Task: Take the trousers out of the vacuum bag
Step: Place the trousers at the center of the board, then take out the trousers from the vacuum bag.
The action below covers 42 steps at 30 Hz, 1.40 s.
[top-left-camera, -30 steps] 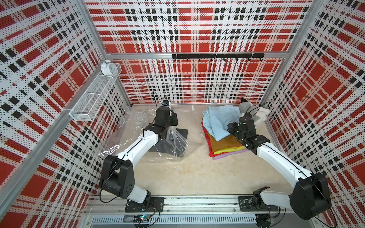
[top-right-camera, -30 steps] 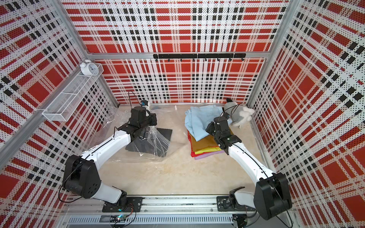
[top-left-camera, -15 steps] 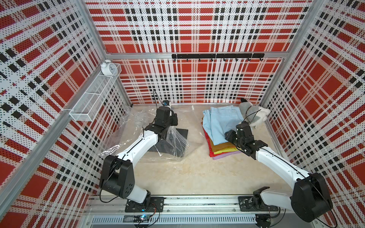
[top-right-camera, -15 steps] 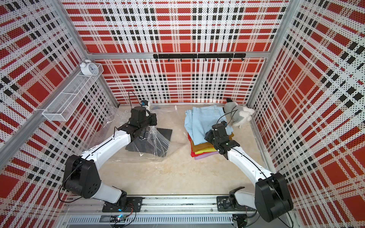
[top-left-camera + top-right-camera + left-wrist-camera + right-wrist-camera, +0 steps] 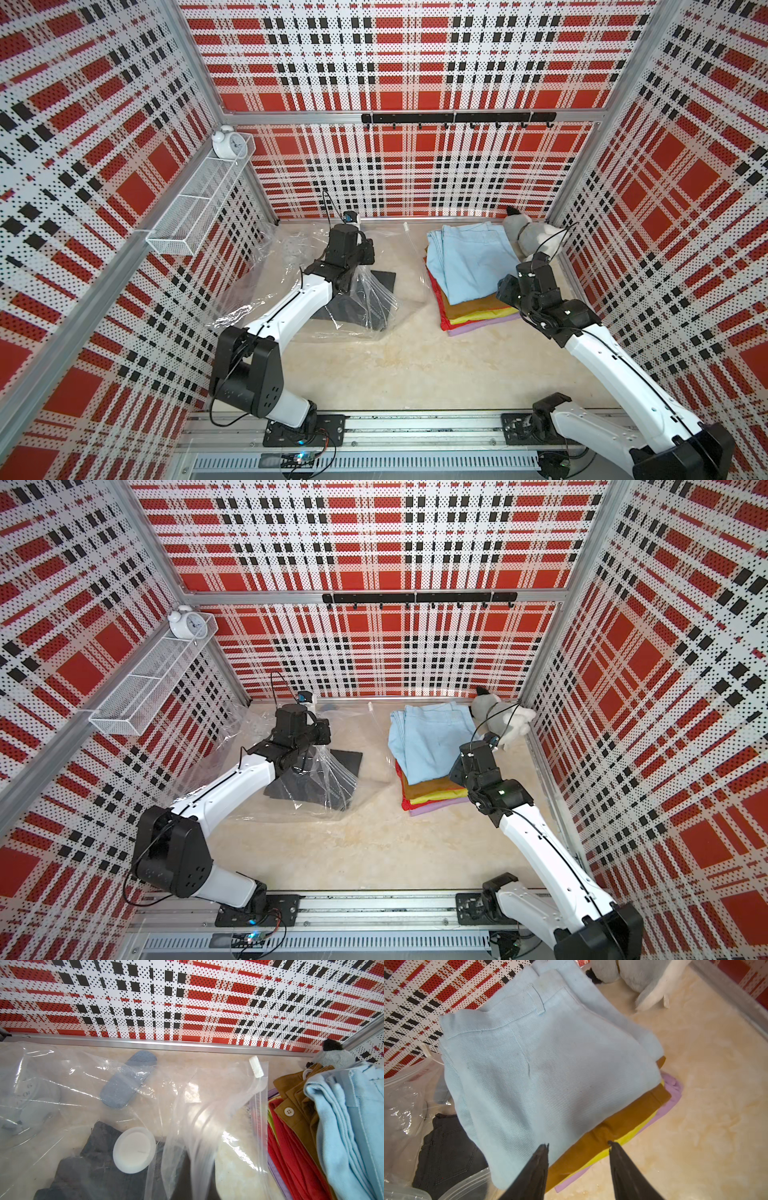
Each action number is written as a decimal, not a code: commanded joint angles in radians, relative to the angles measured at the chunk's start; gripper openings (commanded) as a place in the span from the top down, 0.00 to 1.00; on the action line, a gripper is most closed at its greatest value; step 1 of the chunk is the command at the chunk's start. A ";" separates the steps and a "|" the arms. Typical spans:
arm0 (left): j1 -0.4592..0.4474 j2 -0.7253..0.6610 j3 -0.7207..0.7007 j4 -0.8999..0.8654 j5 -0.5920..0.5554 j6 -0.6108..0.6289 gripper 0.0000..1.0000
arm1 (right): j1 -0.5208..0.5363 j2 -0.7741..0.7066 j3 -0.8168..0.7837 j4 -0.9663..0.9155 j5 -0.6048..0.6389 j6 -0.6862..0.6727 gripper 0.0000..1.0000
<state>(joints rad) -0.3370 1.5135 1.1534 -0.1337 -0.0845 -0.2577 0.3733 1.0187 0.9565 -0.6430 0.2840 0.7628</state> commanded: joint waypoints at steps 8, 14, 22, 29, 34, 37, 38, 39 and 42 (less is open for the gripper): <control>0.006 -0.021 0.007 0.032 0.000 0.011 1.00 | 0.006 0.213 0.038 0.130 -0.017 -0.088 0.59; -0.002 -0.040 0.015 0.032 0.004 0.030 1.00 | 0.006 0.262 -0.028 0.148 -0.071 -0.046 0.59; -0.014 -0.060 0.019 0.034 0.034 0.059 1.00 | 0.010 0.242 -0.024 0.129 -0.131 -0.067 0.53; -0.028 -0.091 0.007 0.041 0.025 0.083 1.00 | 0.115 0.329 0.157 0.189 -0.230 -0.145 0.49; -0.036 -0.099 0.005 0.043 0.034 0.092 1.00 | 0.210 0.475 0.254 0.286 -0.352 -0.146 0.47; -0.040 -0.099 0.003 0.043 0.025 0.093 1.00 | 0.273 0.566 0.282 0.286 -0.352 -0.146 0.47; -0.042 -0.101 0.003 0.043 0.022 0.094 1.00 | 0.296 0.603 0.288 0.286 -0.352 -0.146 0.47; -0.043 -0.099 0.002 0.044 0.019 0.094 1.00 | 0.314 0.644 0.303 0.286 -0.352 -0.146 0.47; -0.046 -0.098 0.002 0.045 0.015 0.096 1.00 | 0.356 0.764 0.357 0.384 -0.405 -0.114 0.46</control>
<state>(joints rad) -0.3759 1.4437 1.1534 -0.1268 -0.0601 -0.1772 0.6987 1.7039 1.2705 -0.3431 -0.0639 0.6334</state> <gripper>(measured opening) 0.044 0.539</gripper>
